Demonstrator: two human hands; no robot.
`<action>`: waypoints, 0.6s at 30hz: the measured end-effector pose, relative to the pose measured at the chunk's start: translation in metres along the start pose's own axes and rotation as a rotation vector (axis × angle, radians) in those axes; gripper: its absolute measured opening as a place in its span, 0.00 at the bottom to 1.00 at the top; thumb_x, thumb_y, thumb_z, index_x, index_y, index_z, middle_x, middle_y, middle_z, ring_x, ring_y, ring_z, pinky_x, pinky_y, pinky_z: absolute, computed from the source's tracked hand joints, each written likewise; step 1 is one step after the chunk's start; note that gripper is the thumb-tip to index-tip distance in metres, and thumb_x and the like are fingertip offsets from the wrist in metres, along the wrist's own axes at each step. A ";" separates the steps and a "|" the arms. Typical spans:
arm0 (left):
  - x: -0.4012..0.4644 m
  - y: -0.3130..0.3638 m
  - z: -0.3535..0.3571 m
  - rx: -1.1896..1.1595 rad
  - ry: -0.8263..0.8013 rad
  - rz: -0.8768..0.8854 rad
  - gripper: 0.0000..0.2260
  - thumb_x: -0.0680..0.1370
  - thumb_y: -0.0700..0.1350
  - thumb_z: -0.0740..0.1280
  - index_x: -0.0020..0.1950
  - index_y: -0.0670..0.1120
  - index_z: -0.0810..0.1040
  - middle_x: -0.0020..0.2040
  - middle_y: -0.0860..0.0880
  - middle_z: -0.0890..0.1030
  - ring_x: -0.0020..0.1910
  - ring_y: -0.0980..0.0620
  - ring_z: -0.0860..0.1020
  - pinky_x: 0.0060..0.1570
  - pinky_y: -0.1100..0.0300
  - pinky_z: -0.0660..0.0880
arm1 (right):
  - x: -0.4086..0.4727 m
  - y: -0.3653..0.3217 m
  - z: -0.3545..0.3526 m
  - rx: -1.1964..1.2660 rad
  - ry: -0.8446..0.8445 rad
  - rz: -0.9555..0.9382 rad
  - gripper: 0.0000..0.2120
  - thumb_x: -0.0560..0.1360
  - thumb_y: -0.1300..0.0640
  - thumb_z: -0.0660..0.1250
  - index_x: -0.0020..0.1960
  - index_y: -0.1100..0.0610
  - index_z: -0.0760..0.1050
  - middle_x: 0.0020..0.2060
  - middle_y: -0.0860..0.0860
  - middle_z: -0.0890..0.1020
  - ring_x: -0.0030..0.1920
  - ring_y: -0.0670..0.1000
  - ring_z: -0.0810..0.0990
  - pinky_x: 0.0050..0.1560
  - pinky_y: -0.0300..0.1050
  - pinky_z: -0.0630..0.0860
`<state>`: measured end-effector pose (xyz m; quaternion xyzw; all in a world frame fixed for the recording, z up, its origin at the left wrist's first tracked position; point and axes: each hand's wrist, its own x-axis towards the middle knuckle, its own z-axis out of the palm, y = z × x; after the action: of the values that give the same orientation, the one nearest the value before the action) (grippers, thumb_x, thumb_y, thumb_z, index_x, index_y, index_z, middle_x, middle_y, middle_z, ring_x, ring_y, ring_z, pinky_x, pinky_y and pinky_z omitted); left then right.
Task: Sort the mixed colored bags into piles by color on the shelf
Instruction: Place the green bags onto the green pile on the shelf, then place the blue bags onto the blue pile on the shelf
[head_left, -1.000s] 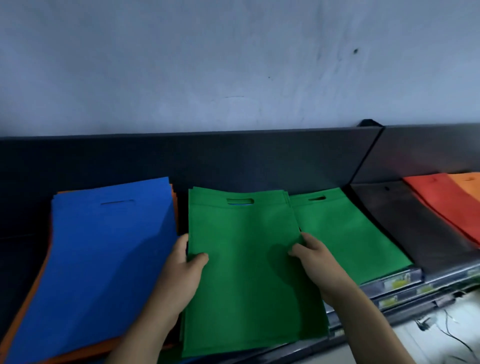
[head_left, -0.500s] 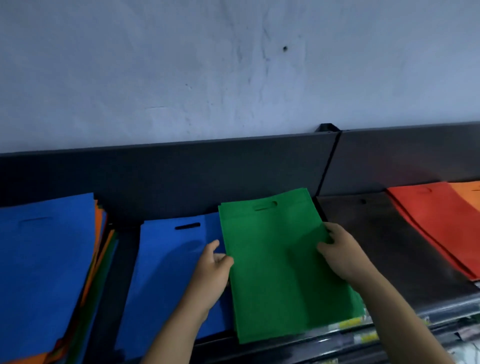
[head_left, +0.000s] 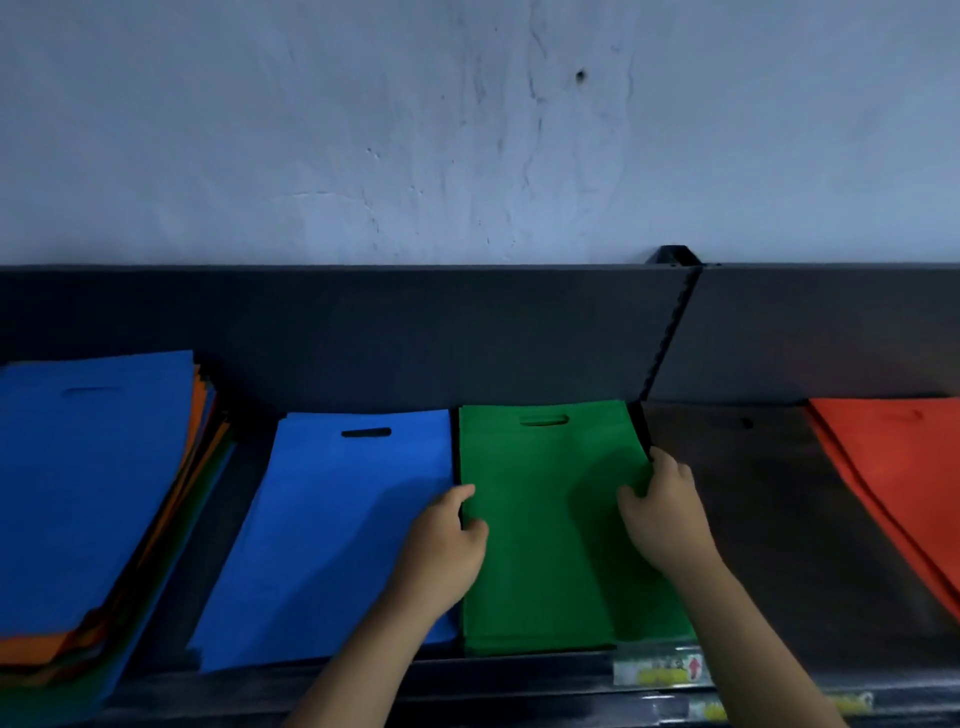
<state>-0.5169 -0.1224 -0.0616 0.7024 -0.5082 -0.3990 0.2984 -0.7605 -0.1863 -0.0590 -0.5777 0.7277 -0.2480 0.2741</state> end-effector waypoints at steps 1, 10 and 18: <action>0.001 0.000 0.001 0.018 -0.005 0.009 0.23 0.84 0.44 0.61 0.80 0.52 0.65 0.54 0.57 0.76 0.23 0.59 0.68 0.27 0.61 0.69 | -0.002 -0.001 0.000 0.009 0.026 -0.011 0.33 0.82 0.61 0.68 0.83 0.62 0.59 0.75 0.61 0.67 0.66 0.62 0.75 0.55 0.48 0.72; -0.002 -0.034 -0.076 -0.051 0.147 0.001 0.20 0.82 0.46 0.62 0.75 0.55 0.71 0.50 0.44 0.78 0.30 0.57 0.75 0.24 0.68 0.66 | -0.023 -0.046 0.044 0.060 0.027 -0.200 0.18 0.79 0.64 0.70 0.69 0.60 0.78 0.63 0.56 0.80 0.56 0.51 0.81 0.57 0.42 0.72; -0.014 -0.110 -0.256 0.105 0.473 -0.002 0.21 0.82 0.43 0.64 0.76 0.49 0.72 0.71 0.44 0.76 0.65 0.47 0.77 0.59 0.54 0.75 | -0.070 -0.143 0.134 0.511 -0.216 -0.082 0.07 0.83 0.67 0.65 0.54 0.58 0.79 0.51 0.58 0.84 0.36 0.49 0.87 0.41 0.40 0.82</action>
<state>-0.2462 -0.0717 -0.0198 0.7913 -0.4436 -0.1968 0.3718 -0.5545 -0.1540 -0.0516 -0.5420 0.5841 -0.3712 0.4767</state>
